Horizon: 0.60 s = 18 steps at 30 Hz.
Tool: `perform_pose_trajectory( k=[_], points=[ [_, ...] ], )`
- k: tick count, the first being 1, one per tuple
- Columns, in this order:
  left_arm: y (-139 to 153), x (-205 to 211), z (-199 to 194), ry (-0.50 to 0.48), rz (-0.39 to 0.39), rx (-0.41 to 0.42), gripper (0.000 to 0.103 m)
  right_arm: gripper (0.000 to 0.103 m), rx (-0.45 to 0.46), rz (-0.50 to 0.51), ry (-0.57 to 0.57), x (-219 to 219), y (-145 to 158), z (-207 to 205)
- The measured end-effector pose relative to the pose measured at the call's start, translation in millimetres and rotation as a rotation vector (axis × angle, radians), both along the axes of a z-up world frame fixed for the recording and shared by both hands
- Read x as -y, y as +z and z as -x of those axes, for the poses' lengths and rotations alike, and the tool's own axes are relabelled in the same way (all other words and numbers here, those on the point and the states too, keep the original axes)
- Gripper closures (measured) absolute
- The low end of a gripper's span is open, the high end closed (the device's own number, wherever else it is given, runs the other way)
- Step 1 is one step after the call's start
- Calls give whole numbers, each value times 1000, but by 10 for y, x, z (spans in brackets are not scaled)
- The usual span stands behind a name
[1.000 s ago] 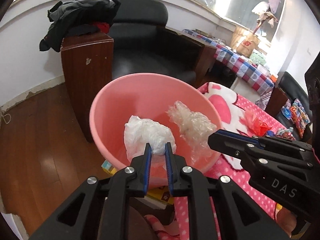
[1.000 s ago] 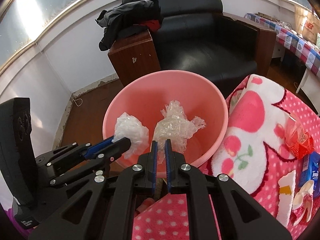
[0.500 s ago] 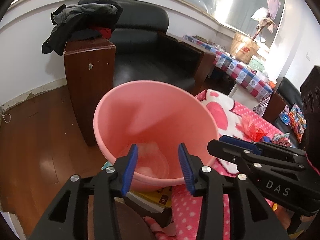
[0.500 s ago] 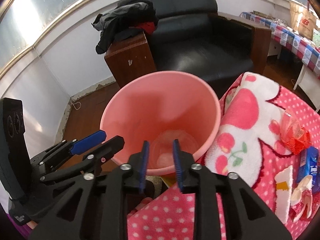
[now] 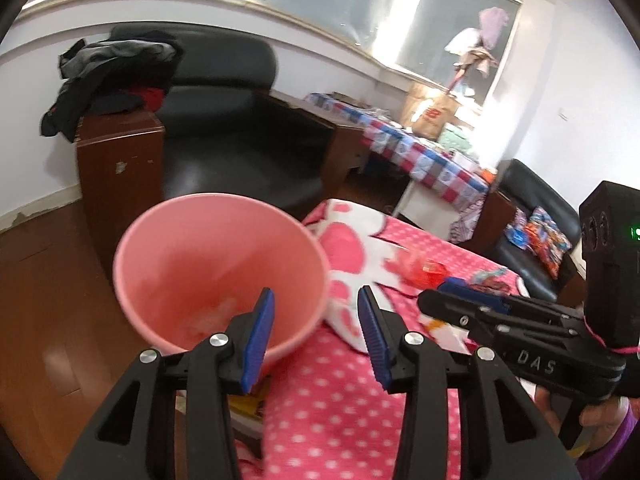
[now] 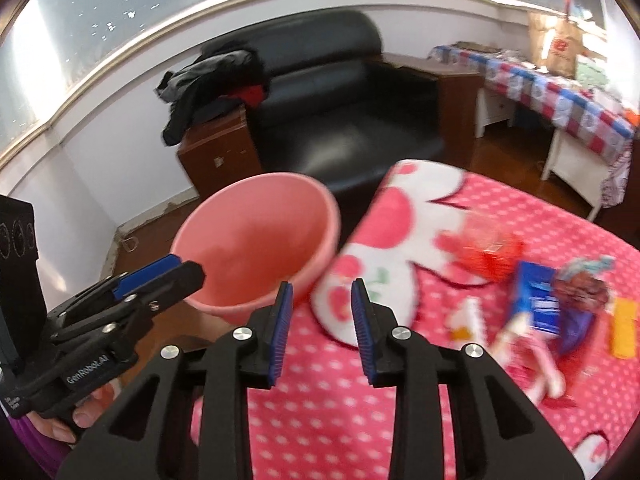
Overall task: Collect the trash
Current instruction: 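Move both open tools back over the table trash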
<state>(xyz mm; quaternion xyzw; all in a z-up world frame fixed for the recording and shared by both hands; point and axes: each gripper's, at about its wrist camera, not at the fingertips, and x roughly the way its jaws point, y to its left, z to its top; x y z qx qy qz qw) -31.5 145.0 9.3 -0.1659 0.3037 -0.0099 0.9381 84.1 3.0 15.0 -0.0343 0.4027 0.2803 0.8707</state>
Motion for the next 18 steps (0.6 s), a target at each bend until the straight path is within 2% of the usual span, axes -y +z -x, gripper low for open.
perform_pose_trajectory(
  k=[9, 13, 18],
  points=[
    [-46, 518, 1, -138, 26, -28, 61, 72, 58, 31, -196, 982, 100, 109],
    [-90, 743, -14, -255, 70, -61, 61, 72, 45, 41, -291, 1418, 33, 154],
    [-168, 1097, 18, -415, 71, -98, 61, 72, 8, 48, -383, 1827, -109, 230]
  ],
)
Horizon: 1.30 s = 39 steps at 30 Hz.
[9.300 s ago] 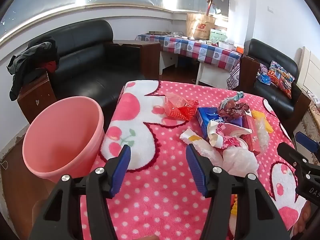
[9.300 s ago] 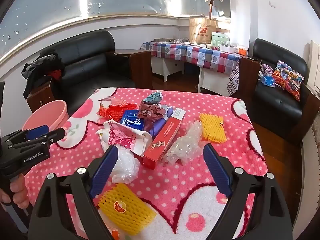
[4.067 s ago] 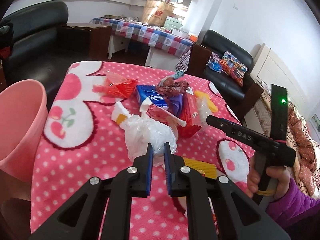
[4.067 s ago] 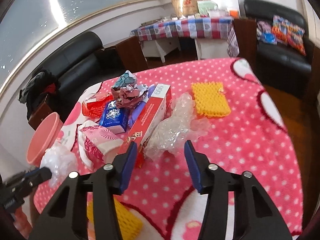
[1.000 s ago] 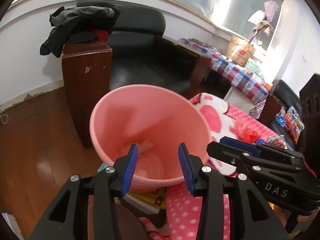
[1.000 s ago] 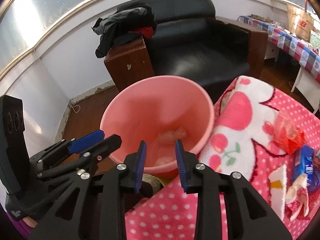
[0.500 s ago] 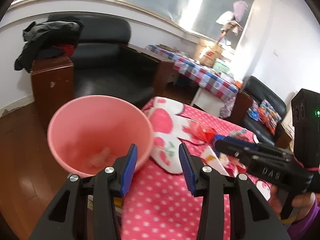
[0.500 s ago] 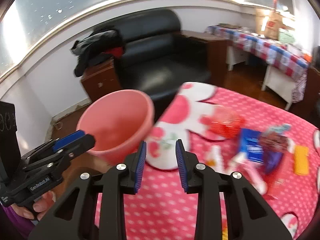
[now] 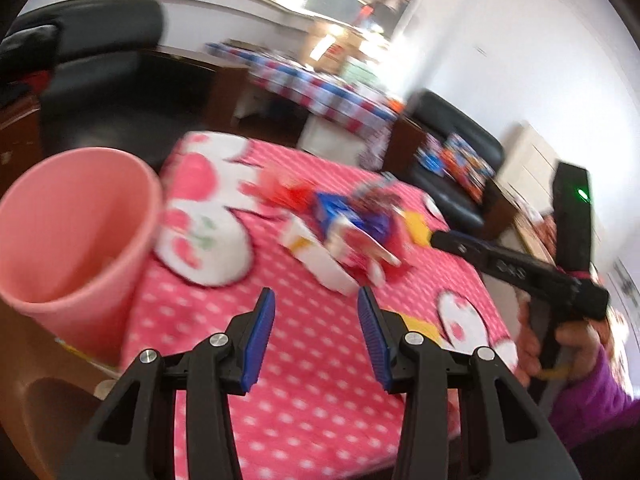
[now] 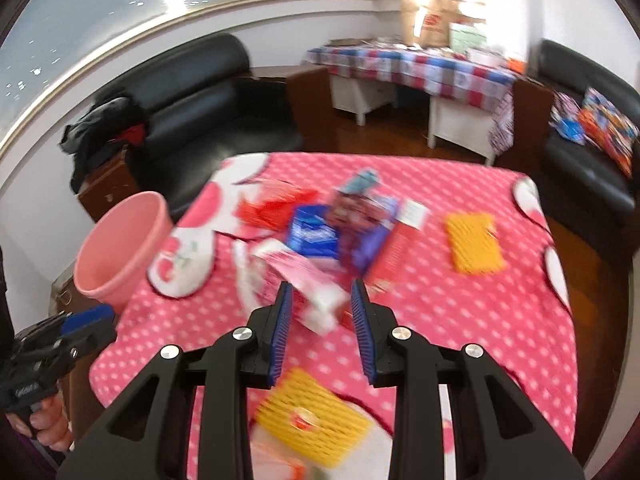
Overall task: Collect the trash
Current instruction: 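Move both open tools back over the table trash, then grasp the clear bag with orange contents with the left tool while the right tool grasps the yellow foam mesh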
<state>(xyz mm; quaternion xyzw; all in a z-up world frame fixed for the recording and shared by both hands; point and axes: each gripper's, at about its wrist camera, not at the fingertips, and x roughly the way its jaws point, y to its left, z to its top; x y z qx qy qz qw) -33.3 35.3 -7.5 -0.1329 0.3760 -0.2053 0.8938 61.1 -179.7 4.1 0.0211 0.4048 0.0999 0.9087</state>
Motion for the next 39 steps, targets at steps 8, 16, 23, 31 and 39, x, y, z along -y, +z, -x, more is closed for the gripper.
perform_pose_trajectory(
  k=[8, 16, 23, 31, 39],
  points=[
    [-94, 518, 210, -267, -30, -28, 61, 72, -30, -4, -61, 297, -140, 212],
    [-281, 780, 115, -376, -33, -118, 61, 72, -27, -22, -107, 503, -156, 333],
    [-446, 874, 57, -425, -12, -200, 61, 72, -24, -35, -145, 666, -166, 343],
    [-391, 866, 53, -430, -5, -174, 76, 72, -44, -62, -184, 821, -269, 288],
    [-156, 620, 77, -341, 32, -83, 77, 72, -35, -65, -206, 917, -317, 73]
  ],
)
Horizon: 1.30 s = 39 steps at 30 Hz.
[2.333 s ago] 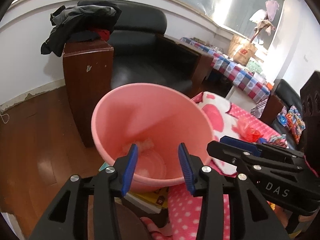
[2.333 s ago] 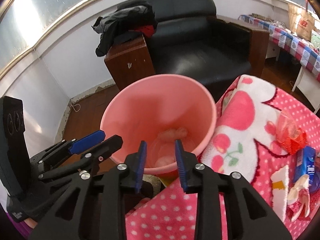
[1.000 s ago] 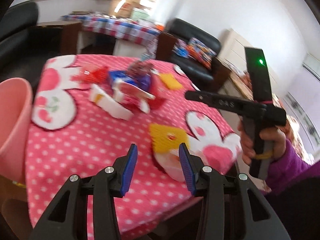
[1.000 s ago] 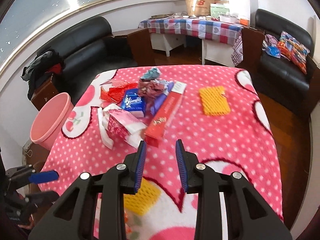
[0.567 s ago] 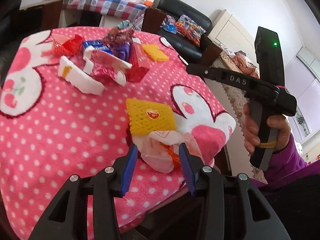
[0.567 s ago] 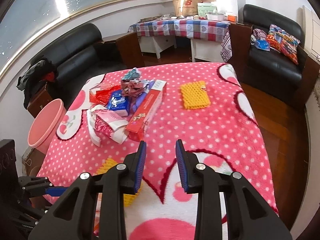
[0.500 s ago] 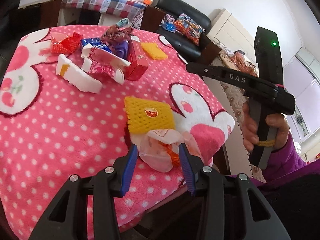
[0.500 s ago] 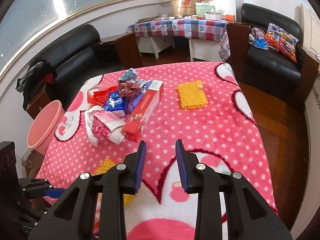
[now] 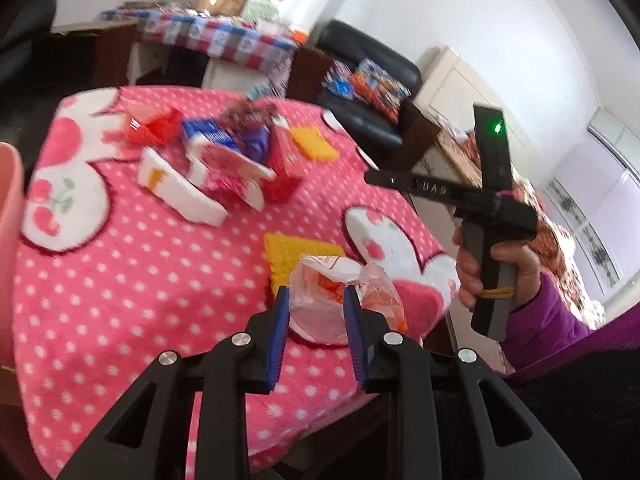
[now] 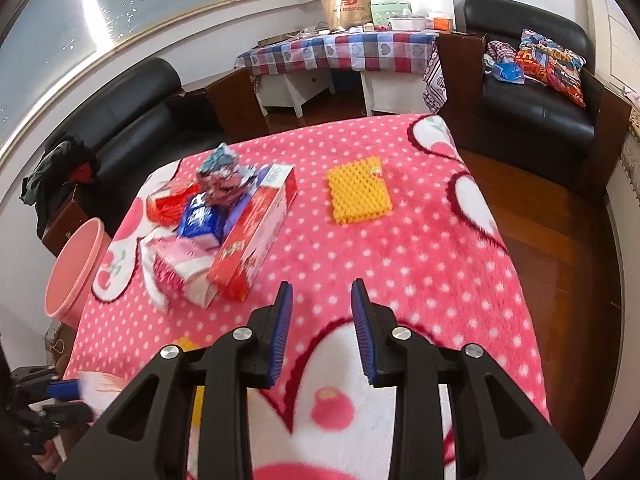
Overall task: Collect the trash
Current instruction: 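Grasp the clear bag with orange contents with the left tool while the right tool grasps the yellow foam mesh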
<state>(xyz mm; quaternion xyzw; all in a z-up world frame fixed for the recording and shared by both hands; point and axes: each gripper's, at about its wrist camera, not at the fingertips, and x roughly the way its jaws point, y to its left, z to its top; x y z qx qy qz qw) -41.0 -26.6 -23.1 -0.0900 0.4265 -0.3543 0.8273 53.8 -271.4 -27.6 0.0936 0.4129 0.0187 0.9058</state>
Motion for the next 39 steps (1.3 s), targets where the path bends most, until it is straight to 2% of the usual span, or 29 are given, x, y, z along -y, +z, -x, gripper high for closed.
perform_pose_trajectory(
  k=[5, 9, 19, 24, 25, 28, 32, 39],
  points=[
    [154, -200, -10, 108, -5, 59, 77, 72, 2, 23, -22, 66, -30, -354],
    [210, -337, -37, 184, -26, 76, 77, 72, -5, 53, -49, 108, -99, -659],
    [148, -504, -211, 283, -46, 33, 77, 72, -96, 75, -93, 284, -411, -1130],
    [110, -478, -310, 300, -49, 15, 77, 73, -64, 56, -69, 282, -418, -1114],
    [105, -478, -334, 301, -48, 15, 77, 83, -60, 55, -65, 279, -415, -1101],
    [118, -471, -367, 303, -45, 19, 77, 99, -49, 54, -54, 267, -394, -1011],
    [128, -481, -398, 316, -39, 25, 77, 102, -13, 60, -44, 234, -288, -843],
    [178, -550, -388, 347, -32, 53, 77, 102, 97, 79, -19, 109, 103, -519]
  ],
)
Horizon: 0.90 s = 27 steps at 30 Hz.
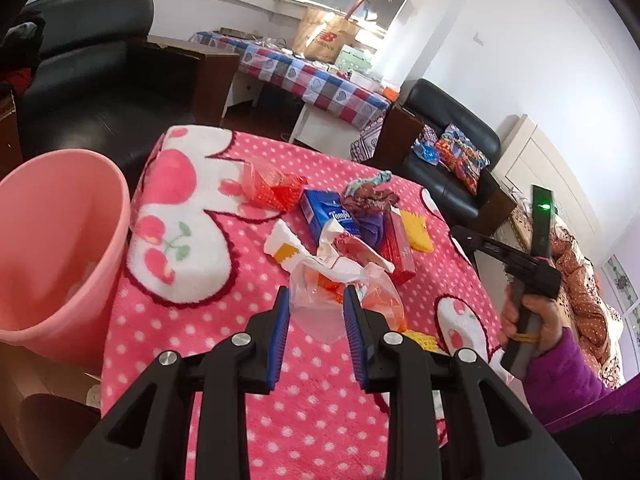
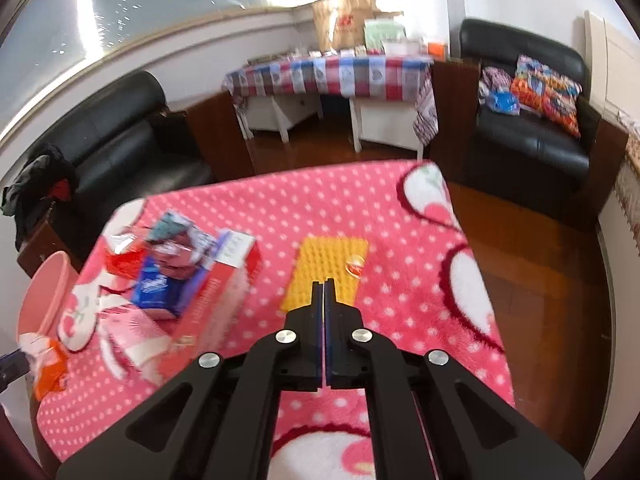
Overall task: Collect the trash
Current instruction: 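Grasp the clear bag with orange contents with the left tool while the right tool grasps the yellow foam mesh, then lift and carry the clear bag and yellow mesh with both tools to the bucket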
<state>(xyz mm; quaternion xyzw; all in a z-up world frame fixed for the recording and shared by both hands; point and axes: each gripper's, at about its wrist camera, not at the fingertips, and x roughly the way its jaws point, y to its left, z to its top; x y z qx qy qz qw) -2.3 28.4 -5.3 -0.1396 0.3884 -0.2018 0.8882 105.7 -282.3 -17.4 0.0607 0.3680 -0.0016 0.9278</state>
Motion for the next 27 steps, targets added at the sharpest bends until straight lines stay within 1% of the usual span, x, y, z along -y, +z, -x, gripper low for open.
perform_pose_trajectory(
  k=[3, 5, 8, 9, 10, 12, 14, 19, 20, 21, 22, 24, 25, 27],
  points=[
    [30, -42, 23, 7, 9, 11, 77, 102, 9, 23, 16, -52, 85, 33],
    [33, -60, 39, 8, 10, 15, 77, 102, 4, 22, 7, -52, 65, 35],
    [22, -85, 53, 12, 11, 11, 77, 101, -62, 2, -3, -36, -60, -82],
    [13, -91, 60, 14, 10, 9, 77, 94, -88, -7, -8, -32, -124, -140],
    [7, -100, 66, 19, 9, 7, 77, 78, -105, -11, -12, -38, -174, -174],
    [10, -125, 82, 26, 11, 5, 77, 65, -124, -20, -27, -28, -278, -251],
    [20, -150, 103, 35, 11, 8, 77, 65, -134, -8, -39, -29, -344, -307],
    [20, -199, 98, 52, 11, 5, 77, 66, -168, -23, -43, 7, -497, -396],
    [19, -205, 96, 55, 13, 4, 77, 72, -165, -33, -44, 18, -507, -381],
    [17, -207, 88, 56, 14, 3, 77, 87, -162, -36, -43, 24, -514, -364],
    [17, -206, 84, 57, 15, 3, 77, 95, -160, -34, -44, 28, -514, -351],
    [24, -199, 74, 58, 15, 6, 77, 97, -146, -36, -46, 41, -491, -318],
    [22, -197, 71, 58, 15, 7, 77, 99, -128, -34, -47, 43, -451, -270],
    [26, -200, 65, 61, 16, 11, 77, 100, -100, -28, -48, 39, -372, -201]
  ],
)
